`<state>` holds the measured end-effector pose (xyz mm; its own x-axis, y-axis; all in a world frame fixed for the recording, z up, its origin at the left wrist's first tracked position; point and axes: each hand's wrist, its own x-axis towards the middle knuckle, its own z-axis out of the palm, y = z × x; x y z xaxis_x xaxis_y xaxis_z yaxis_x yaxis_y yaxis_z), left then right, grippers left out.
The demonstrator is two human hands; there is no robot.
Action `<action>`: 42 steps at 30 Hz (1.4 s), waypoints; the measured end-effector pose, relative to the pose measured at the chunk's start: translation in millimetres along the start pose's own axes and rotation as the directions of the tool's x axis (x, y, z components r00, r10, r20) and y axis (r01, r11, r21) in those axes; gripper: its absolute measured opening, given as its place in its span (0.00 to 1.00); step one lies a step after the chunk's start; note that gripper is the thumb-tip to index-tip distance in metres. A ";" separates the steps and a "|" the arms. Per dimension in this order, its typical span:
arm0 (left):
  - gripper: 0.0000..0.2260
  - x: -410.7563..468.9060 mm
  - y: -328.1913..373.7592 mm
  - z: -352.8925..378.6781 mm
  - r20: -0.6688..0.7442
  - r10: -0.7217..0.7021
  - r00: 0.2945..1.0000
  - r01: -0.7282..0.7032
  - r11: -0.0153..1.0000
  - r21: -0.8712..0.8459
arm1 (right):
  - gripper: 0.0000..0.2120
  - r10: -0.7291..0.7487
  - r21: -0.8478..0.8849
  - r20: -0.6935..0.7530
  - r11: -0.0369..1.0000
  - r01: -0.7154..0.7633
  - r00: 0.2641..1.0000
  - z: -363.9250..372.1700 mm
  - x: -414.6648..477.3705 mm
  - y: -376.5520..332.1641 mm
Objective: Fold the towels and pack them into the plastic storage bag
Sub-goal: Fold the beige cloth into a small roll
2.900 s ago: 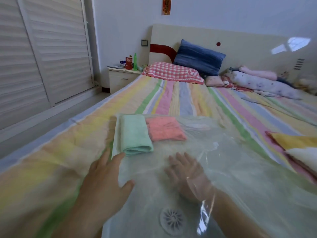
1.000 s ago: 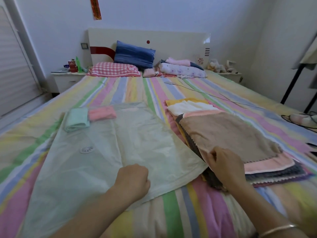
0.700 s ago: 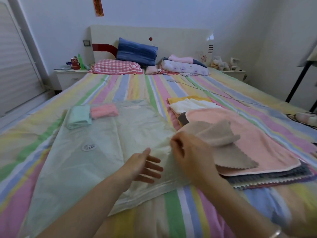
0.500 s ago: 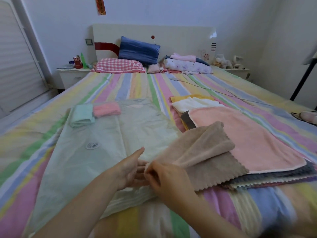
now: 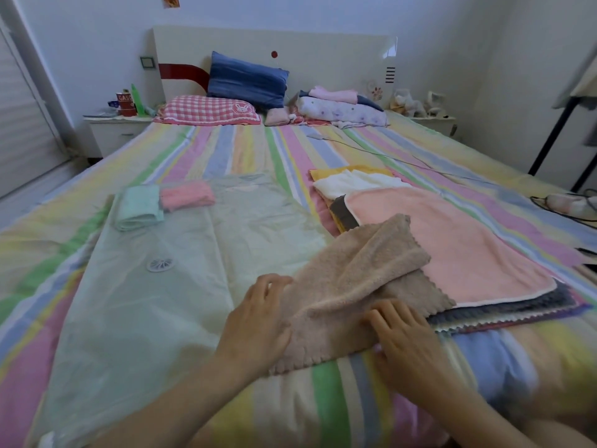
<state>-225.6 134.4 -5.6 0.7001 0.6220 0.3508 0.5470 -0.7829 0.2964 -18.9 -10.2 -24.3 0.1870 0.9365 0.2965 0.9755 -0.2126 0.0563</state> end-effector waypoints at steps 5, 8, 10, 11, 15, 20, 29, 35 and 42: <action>0.19 -11.2 19.6 8.9 0.117 0.336 0.935 -0.350 0.928 0.126 | 0.12 0.076 -0.145 -0.187 0.984 -0.104 0.979 -1.5 9.4 17.1; 0.25 -10.5 19.6 19.7 0.263 0.126 0.957 -0.172 0.972 0.159 | 0.04 0.093 -0.099 -0.302 0.987 -0.128 0.949 -10.3 18.3 20.4; 0.19 -5.8 21.2 19.9 0.195 0.091 0.976 -0.118 0.984 0.131 | 0.05 0.093 -0.002 -0.394 0.995 -0.102 0.914 -23.2 20.5 15.5; 0.15 -3.0 21.7 17.2 0.147 0.068 0.987 -0.082 0.992 0.092 | 0.06 0.094 0.041 -0.435 0.996 -0.084 0.896 -32.5 20.5 10.5; 0.09 4.8 1.4 -5.7 0.049 -0.160 0.986 0.163 0.983 -0.080 | 0.14 0.094 0.114 -0.429 0.992 -0.050 0.899 -64.2 18.8 -4.6; 0.05 8.1 -48.4 -63.1 0.156 -0.396 0.905 0.419 0.766 -0.487 | 0.04 -0.048 0.110 -0.085 0.992 0.057 0.995 -89.7 18.7 -8.6; 0.09 4.3 -131.0 -133.8 0.281 -0.597 0.751 0.619 0.489 -0.614 | 0.12 0.137 0.607 0.137 0.771 -0.193 0.981 -96.1 74.7 -16.0; 0.04 41.1 -170.2 -127.8 0.480 -0.623 0.618 0.596 -0.029 -0.803 | 0.08 0.352 0.729 0.299 0.516 -0.450 0.887 -55.7 179.7 -34.4; 0.04 121.0 -170.4 -203.6 0.002 -0.673 0.740 0.139 0.150 -0.979 | 0.07 0.511 0.963 -0.009 0.235 -0.129 0.859 -106.8 270.8 -39.9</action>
<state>-327.6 346.2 167.2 0.1504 0.9869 0.0585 -0.2702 -0.0159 0.9627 -19.5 222.2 155.5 0.6582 0.6937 0.2925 0.3168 0.0973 -0.9435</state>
